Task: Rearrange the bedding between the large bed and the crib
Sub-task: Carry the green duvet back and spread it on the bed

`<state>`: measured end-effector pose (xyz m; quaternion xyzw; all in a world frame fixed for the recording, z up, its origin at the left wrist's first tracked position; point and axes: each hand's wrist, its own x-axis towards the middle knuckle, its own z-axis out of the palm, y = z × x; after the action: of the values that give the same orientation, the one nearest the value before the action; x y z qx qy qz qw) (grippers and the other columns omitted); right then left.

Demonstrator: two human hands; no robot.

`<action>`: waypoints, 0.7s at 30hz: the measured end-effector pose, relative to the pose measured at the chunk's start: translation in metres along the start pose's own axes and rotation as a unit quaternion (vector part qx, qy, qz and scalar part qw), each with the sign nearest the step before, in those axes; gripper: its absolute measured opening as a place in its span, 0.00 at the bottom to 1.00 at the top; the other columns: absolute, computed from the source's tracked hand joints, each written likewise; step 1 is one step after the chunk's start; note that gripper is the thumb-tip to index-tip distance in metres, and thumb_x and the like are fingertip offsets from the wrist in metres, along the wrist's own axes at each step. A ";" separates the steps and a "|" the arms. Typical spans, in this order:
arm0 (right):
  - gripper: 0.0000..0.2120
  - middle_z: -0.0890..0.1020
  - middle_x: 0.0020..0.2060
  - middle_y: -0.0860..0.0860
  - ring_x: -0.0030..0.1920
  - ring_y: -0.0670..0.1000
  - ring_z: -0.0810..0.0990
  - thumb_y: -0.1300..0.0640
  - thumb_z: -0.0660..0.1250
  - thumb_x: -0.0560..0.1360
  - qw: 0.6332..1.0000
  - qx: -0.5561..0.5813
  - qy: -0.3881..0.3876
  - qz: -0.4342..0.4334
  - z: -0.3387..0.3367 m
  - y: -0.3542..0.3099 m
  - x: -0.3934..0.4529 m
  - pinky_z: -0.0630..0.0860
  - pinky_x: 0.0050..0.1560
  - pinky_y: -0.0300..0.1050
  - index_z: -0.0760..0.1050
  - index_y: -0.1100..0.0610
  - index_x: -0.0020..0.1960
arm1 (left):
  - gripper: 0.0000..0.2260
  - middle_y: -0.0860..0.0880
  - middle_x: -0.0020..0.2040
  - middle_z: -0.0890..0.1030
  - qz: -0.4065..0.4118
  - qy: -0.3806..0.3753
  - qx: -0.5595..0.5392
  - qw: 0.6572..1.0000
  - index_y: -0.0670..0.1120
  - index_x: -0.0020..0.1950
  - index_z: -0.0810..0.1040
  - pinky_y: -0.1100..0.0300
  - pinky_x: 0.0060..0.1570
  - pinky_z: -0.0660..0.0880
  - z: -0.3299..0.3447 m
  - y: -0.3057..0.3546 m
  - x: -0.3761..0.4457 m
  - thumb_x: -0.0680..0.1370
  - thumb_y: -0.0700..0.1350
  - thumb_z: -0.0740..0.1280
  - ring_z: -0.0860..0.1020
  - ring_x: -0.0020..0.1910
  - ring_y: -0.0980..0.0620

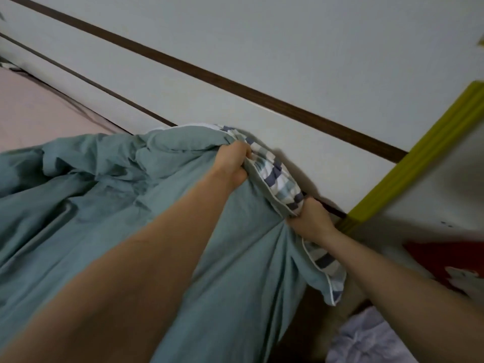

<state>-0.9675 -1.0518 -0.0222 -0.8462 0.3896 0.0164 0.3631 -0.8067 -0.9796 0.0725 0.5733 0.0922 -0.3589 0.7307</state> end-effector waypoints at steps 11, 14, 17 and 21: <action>0.12 0.72 0.58 0.56 0.57 0.58 0.74 0.58 0.58 0.77 0.948 -0.314 0.007 -0.040 -0.023 -0.005 -0.012 0.73 0.47 0.49 0.73 0.58 0.59 | 0.05 0.42 0.42 0.75 -0.047 0.050 0.189 0.980 0.38 0.51 0.72 0.56 0.34 0.78 -0.042 -0.032 0.024 0.76 0.32 0.63 0.76 0.38 0.49; 0.13 0.79 0.54 0.54 0.49 0.55 0.79 0.55 0.57 0.79 0.946 -0.306 -0.017 -0.108 -0.024 -0.029 -0.028 0.72 0.41 0.46 0.68 0.54 0.63 | 0.10 0.40 0.50 0.76 -0.059 0.123 0.290 0.947 0.38 0.55 0.70 0.51 0.43 0.81 -0.078 -0.044 0.023 0.76 0.37 0.65 0.77 0.48 0.45; 0.23 0.79 0.55 0.52 0.48 0.50 0.79 0.54 0.58 0.81 0.912 -0.302 -0.140 -0.239 0.000 -0.055 -0.064 0.76 0.46 0.43 0.55 0.49 0.73 | 0.20 0.42 0.51 0.75 -0.044 0.167 0.402 0.899 0.38 0.63 0.66 0.53 0.45 0.79 -0.129 -0.042 0.005 0.73 0.41 0.66 0.77 0.46 0.45; 0.28 0.76 0.40 0.51 0.36 0.52 0.76 0.60 0.55 0.78 0.877 -0.285 -0.207 -0.327 0.078 -0.065 -0.115 0.76 0.39 0.47 0.51 0.50 0.76 | 0.23 0.39 0.59 0.75 -0.048 0.232 0.518 0.822 0.39 0.64 0.68 0.47 0.56 0.76 -0.209 -0.045 -0.041 0.70 0.43 0.66 0.76 0.57 0.39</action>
<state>-0.9842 -0.8999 -0.0050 -0.9696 -0.0154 0.1818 0.1631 -0.8070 -0.7777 -0.0076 0.9287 0.0873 -0.2449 0.2644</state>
